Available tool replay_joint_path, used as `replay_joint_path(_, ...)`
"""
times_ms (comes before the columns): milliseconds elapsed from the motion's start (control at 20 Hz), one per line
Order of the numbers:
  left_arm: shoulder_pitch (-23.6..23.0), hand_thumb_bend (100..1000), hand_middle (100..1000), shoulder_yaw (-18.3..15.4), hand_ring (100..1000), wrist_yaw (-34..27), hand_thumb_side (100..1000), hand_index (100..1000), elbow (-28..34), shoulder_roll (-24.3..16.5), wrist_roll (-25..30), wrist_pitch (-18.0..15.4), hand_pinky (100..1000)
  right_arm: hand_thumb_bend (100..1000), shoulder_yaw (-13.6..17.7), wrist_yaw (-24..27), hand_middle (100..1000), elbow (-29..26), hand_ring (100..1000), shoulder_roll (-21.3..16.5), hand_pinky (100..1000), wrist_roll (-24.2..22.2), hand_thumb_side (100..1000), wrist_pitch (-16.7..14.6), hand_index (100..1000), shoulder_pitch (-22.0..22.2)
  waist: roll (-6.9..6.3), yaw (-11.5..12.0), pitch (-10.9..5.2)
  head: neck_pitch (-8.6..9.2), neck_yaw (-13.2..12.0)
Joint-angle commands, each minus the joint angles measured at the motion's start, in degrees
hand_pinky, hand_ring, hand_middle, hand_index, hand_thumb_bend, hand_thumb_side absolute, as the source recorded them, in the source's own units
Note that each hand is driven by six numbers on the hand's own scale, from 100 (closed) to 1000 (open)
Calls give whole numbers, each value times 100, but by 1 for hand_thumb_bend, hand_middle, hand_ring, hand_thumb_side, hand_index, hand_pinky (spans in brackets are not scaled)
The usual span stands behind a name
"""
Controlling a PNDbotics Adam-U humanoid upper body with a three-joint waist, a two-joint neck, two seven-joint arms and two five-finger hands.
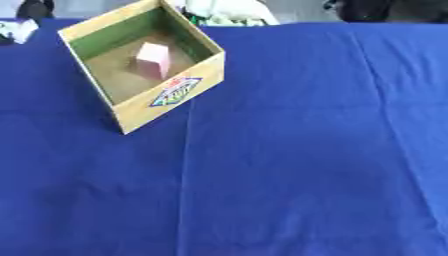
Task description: Pick up objects on the table and place them in the box.
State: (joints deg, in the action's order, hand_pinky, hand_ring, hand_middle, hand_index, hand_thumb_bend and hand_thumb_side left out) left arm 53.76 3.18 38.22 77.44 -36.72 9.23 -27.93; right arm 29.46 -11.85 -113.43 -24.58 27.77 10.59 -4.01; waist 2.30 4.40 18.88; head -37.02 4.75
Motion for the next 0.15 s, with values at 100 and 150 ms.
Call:
replay_joint_path(100, -372, 100, 739, -335, 750, -394, 441, 856, 691, -236, -393, 170, 617, 100, 30, -40, 647, -116, 771, -282, 542, 67, 1000, -58, 788, -58, 15, 61, -148, -38, 84)
replay_joint_path(150, -519, 100, 742, -389, 753, -484, 445, 859, 838, -194, -484, 213, 620, 100, 20, -37, 649, -116, 772, -300, 544, 76, 1000, -71, 788, -70, 22, 80, -153, -42, 94)
